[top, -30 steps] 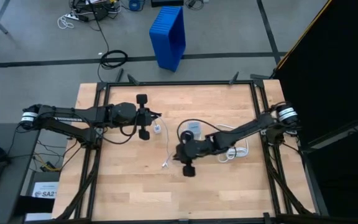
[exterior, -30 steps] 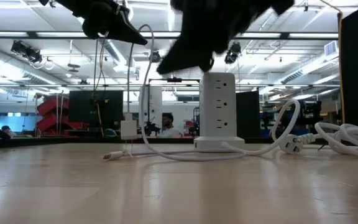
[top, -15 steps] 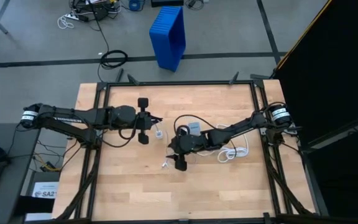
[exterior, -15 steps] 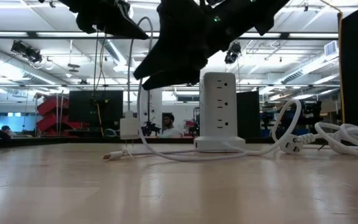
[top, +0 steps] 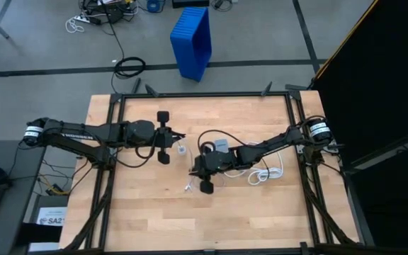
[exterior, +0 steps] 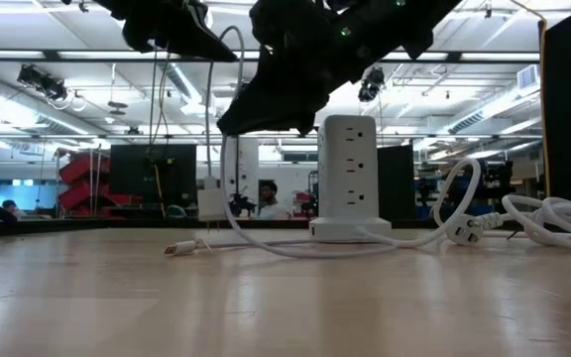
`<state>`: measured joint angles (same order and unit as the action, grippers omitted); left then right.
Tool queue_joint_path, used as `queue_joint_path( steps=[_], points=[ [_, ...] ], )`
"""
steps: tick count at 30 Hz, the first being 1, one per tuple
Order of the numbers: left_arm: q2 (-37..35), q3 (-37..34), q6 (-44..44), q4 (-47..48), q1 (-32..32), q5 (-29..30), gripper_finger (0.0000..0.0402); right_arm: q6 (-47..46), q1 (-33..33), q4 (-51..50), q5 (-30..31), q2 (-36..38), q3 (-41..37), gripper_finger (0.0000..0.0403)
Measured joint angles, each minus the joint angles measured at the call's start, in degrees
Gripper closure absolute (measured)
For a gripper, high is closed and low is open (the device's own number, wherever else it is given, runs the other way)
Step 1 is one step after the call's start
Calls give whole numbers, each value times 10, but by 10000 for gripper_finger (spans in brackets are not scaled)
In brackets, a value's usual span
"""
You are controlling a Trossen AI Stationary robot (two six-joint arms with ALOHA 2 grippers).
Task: Plug in charger
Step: Insert the white charger adapter into the white outlet extension
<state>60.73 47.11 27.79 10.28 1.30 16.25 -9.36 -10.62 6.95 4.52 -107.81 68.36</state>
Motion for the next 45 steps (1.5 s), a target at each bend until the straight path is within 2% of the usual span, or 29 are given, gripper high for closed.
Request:
queue_joint_path(
  steps=[6, 11, 17, 22, 26, 29, 34, 38, 42, 45],
  points=[
    [0, 0, 0, 17, 0, 2, 402, 12, -20, -4, 2, 14, 0, 402],
    [0, 0, -5, 42, 0, 3, 402, 30, -46, -17, 16, 84, 0, 403],
    [0, 0, -28, 94, 0, -12, 402, 72, -94, -79, 113, 208, 0, 403],
    [0, 0, -30, 113, 4, -78, 402, 110, -118, -114, 223, 292, 0, 403],
    [0, 0, -28, 108, 15, -118, 402, 163, -108, -84, 260, 327, 0, 403],
    [0, 0, -27, 105, 25, -141, 402, 201, -86, -55, 260, 342, 3, 403],
    [0, 0, -28, 101, 40, -144, 402, 215, -60, -94, 247, 343, 41, 403],
    [0, 0, -39, 78, 44, -128, 402, 196, -58, -124, 200, 319, 44, 403],
    [0, 2, -38, 54, 44, -98, 402, 153, -66, -163, 181, 253, 43, 392],
    [0, 17, -37, 54, 44, -92, 402, 116, -70, -182, 169, 196, 43, 364]
  ],
)
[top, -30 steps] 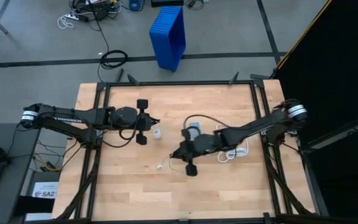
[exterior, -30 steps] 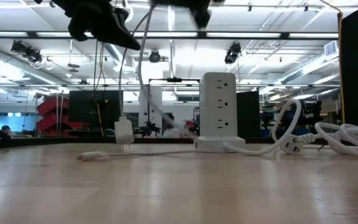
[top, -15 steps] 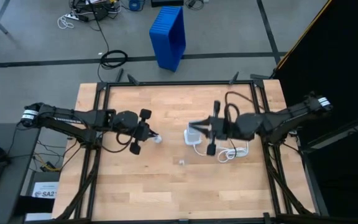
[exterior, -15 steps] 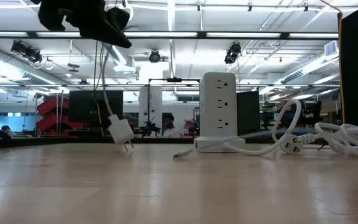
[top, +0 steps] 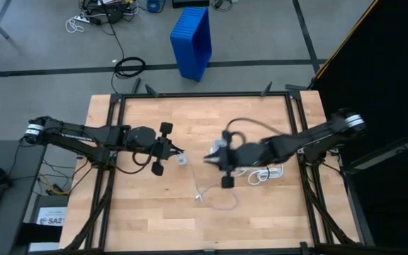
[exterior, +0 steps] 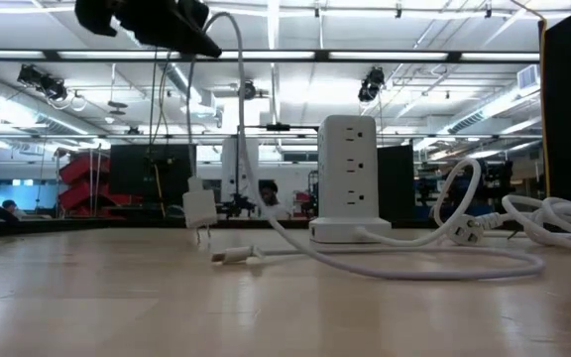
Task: Plug in charger
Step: Insert the white charger adapter into the white outlet extension
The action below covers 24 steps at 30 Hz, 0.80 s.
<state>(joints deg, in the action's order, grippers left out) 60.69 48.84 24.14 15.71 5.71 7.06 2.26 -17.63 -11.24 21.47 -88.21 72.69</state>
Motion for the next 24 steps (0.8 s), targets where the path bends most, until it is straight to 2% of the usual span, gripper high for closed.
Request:
queue_joint_path(
  steps=[6, 10, 14, 17, 20, 24],
  points=[
    [-1, 23, 11, 0, 0, 2, 402, -58, 2, 14, -94, -86, 0, 263],
    [-1, 25, 11, 3, 0, 3, 402, -79, 3, 36, -97, -110, 0, 194],
    [-1, 25, 11, 2, 0, 3, 402, -94, 14, 81, -127, -132, 0, 150],
    [-1, 25, 11, -1, 0, 3, 402, -110, 30, 89, -153, -152, 0, 140],
    [-1, 25, 11, -5, 0, 3, 402, -118, 44, 88, -165, -166, 0, 146],
    [-1, 25, 11, -3, 0, 3, 402, -117, 48, 81, -169, -167, 0, 205]
  ],
)
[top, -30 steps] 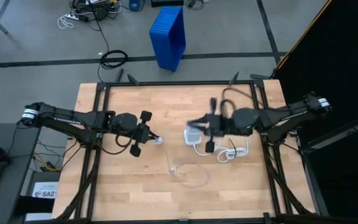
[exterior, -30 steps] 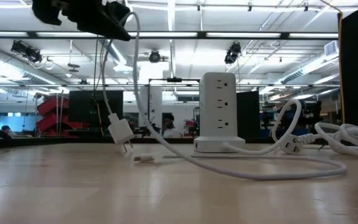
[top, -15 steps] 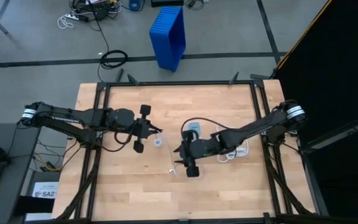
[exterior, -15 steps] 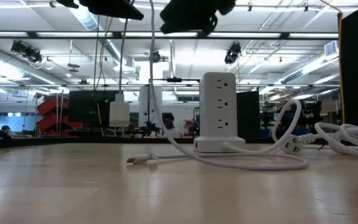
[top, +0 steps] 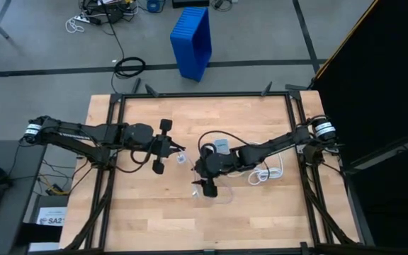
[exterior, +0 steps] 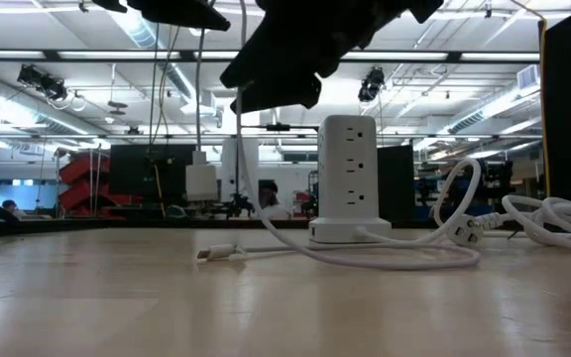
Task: Plug in charger
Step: Insert the white charger adapter into the white outlet extension
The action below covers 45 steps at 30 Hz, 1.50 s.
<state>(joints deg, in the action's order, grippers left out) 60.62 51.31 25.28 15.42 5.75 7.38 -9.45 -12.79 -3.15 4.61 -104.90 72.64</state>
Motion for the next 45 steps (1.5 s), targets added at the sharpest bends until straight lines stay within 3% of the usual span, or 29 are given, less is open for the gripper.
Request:
queue_joint_path(
  steps=[6, 8, 21, 32, 37, 45],
  points=[
    [0, 0, 1, 1, 0, 0, 402, 22, -2, -10, -47, 3, 0, 367],
    [0, 0, 1, 1, 0, 0, 402, 28, -2, -10, -49, 3, 0, 391],
    [0, 0, 0, 22, 0, 15, 402, 74, -19, 69, -57, 34, 0, 403],
    [0, 0, -4, 52, 0, 20, 402, 182, -50, 20, 112, 204, 0, 403],
    [0, 10, -11, 76, 4, -35, 402, 240, -35, 18, 194, 250, 0, 403],
    [0, 60, -20, 103, 37, -101, 402, 261, 37, 37, 190, 264, 0, 403]
  ],
)
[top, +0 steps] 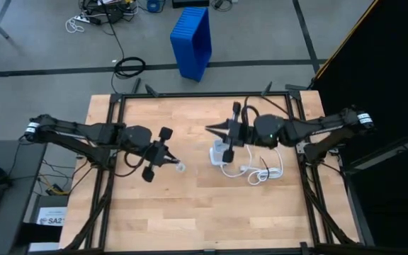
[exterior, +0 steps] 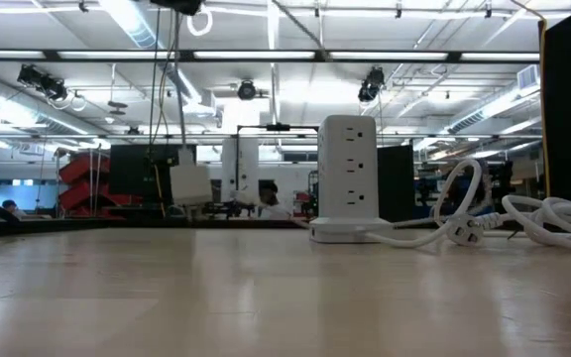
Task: Plug in charger
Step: Insert the white charger adapter into the white outlet extension
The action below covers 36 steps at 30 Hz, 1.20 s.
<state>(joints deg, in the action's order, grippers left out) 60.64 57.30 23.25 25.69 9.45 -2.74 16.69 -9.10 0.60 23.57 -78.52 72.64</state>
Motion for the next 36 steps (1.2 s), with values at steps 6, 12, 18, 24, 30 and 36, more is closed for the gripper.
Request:
queue_joint_path(
  steps=[6, 12, 18, 24, 30, 36],
  points=[
    [0, 22, -19, 2, 11, 1, 402, -9, 4, -9, -58, 0, 0, 403],
    [0, 45, -12, 4, 11, 24, 402, -81, -13, -64, -131, -12, 0, 368],
    [0, 55, 11, -2, 11, 93, 402, -149, -16, -34, -194, -89, 1, 260],
    [0, 56, 18, -10, 11, 121, 402, -168, -13, 37, -198, -171, 0, 166],
    [0, 56, 18, -10, 11, 152, 402, -220, -1, 132, -298, -216, 0, 133],
    [0, 56, 19, -8, 11, 158, 402, -228, 1, 113, -302, -217, 0, 174]
  ],
)
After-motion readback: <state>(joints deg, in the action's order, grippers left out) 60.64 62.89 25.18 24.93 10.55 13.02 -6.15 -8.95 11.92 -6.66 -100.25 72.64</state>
